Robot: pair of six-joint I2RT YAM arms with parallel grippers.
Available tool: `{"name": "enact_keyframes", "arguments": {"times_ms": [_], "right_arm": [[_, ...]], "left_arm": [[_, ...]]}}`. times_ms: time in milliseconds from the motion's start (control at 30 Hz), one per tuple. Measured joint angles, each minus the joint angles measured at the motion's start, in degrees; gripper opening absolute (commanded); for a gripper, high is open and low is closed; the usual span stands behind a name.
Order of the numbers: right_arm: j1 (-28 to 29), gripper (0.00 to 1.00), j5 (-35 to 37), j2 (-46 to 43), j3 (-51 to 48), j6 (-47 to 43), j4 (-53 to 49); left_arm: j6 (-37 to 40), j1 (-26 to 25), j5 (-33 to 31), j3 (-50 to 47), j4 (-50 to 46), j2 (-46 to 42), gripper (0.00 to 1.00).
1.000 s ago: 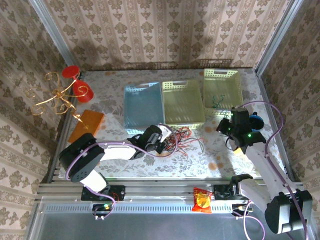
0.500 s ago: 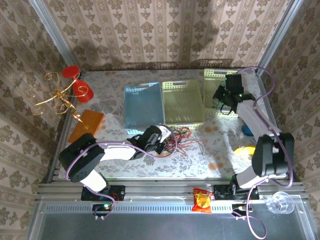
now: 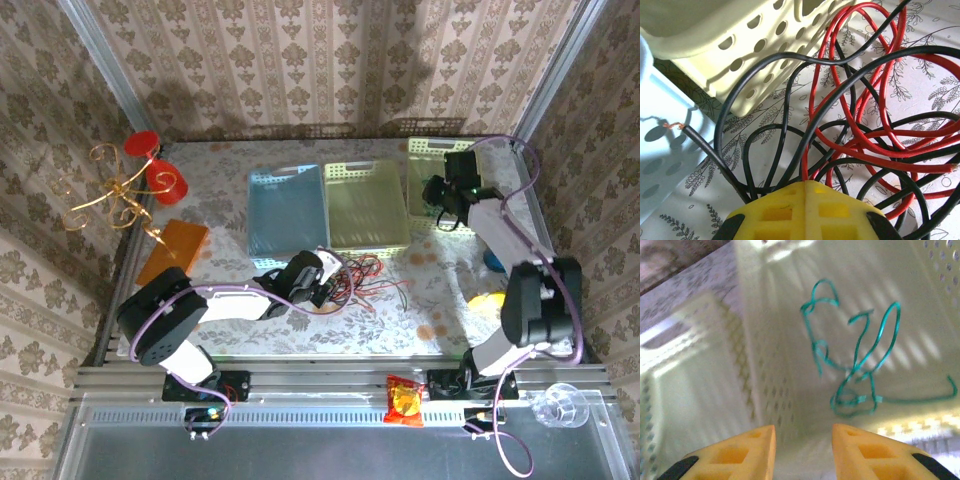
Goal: Untangle the cables
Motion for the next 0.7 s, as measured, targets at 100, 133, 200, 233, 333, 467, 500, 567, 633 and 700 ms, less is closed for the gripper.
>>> {"name": "enact_keyframes", "arguments": {"times_ms": [100, 133, 200, 233, 333, 467, 500, 567, 633, 700], "right_arm": [[5.7, 0.37, -1.1, -9.9, -7.9, 0.1, -0.4], [7.9, 0.37, -2.0, -12.5, -10.4, 0.2, -0.7], [11.2, 0.38, -4.6, -15.6, -14.5, 0.3, -1.4], [12.3, 0.38, -5.9, -16.4, -16.5, 0.2, -1.7], [14.4, 0.38, -9.1, -17.0, -21.8, -0.2, -3.4], [16.2, 0.38, -12.0, -17.1, -23.3, -2.8, -6.8], [16.4, 0.38, -12.7, -17.3, -23.3, -3.4, -6.8], [16.9, 0.38, -14.3, -17.7, -23.3, -4.6, -7.1], [17.2, 0.38, -15.5, -17.8, -23.3, -5.2, -7.6], [17.9, 0.39, -16.2, -17.8, -23.3, -6.1, -8.0]], "left_arm": [[0.0, 0.0, -0.8, 0.0, 0.0, 0.0, 0.00], [0.0, 0.0, -0.9, 0.0, 0.0, 0.0, 0.00], [0.0, 0.0, -1.1, 0.0, 0.1, 0.0, 0.00], [0.0, 0.0, -1.1, 0.0, 0.1, 0.0, 0.00], [0.0, 0.0, -1.1, 0.0, 0.1, 0.0, 0.00], [0.0, -0.1, -1.1, 0.1, 0.1, 0.0, 0.00], [0.0, -0.1, -1.1, 0.1, 0.1, 0.0, 0.00], [0.0, -0.1, -1.1, 0.1, 0.1, 0.0, 0.00], [0.0, -0.3, -1.2, 0.1, 0.1, 0.0, 0.00], [0.0, -0.4, -1.3, 0.1, 0.1, 0.0, 0.00]]}}
